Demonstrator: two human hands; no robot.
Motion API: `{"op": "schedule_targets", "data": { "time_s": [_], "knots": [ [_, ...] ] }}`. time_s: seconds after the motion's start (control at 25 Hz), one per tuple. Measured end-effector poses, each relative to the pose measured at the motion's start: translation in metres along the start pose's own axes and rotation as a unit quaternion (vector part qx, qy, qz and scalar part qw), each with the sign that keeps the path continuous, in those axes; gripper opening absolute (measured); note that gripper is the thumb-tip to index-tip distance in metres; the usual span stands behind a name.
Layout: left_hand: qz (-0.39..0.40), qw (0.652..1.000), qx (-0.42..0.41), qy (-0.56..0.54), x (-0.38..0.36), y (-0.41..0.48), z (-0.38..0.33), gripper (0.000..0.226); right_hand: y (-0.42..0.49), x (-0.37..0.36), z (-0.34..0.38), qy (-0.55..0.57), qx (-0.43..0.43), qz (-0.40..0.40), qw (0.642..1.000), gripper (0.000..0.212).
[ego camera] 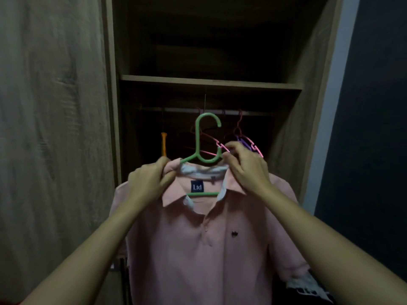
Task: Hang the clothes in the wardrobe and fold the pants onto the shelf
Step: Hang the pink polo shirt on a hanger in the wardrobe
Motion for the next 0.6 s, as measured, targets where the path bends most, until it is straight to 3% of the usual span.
{"op": "schedule_targets", "data": {
  "time_s": [0.08,0.16,0.2,0.28,0.32,0.4,0.44,0.6],
  "knots": [
    [-0.031,0.999,0.037,0.000,0.016,0.008,0.024,0.035,-0.014,0.016,-0.035,-0.015,-0.093,-0.095,0.991,0.062],
    [-0.051,0.996,0.066,-0.014,0.031,0.014,0.051,0.037,-0.039,0.000,-0.081,-0.018,-0.195,-0.064,0.979,0.072],
    [-0.053,0.996,0.075,-0.023,0.035,0.015,0.064,0.042,-0.046,-0.015,-0.095,0.003,-0.202,-0.011,0.979,0.068],
    [-0.036,0.995,0.082,-0.036,0.035,0.016,0.083,0.048,-0.048,-0.029,-0.095,0.066,-0.145,0.051,0.986,0.031],
    [-0.028,0.996,0.082,-0.037,0.033,0.015,0.090,0.048,-0.042,-0.024,-0.091,0.080,-0.126,0.028,0.988,0.019],
    [-0.025,0.996,0.081,-0.040,0.031,0.012,0.099,0.048,-0.027,-0.009,-0.088,0.088,-0.136,-0.029,0.986,0.021],
    [-0.027,0.996,0.080,-0.041,0.031,0.011,0.100,0.048,-0.022,-0.012,-0.091,0.097,-0.150,-0.018,0.984,0.023],
    [-0.025,0.995,0.083,-0.044,0.035,0.010,0.104,0.051,-0.043,-0.073,-0.082,0.131,-0.197,0.209,0.949,0.044]
  ]
}}
Point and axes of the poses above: each hand's wrist, its own y-axis towards the middle knuckle, its own x-axis out of the back of the hand, z = x × y, the point moved 9 cm from there along y, towards the middle knuckle, and after that the axes turned 4 degrees about -y, right-handed, at the moved point
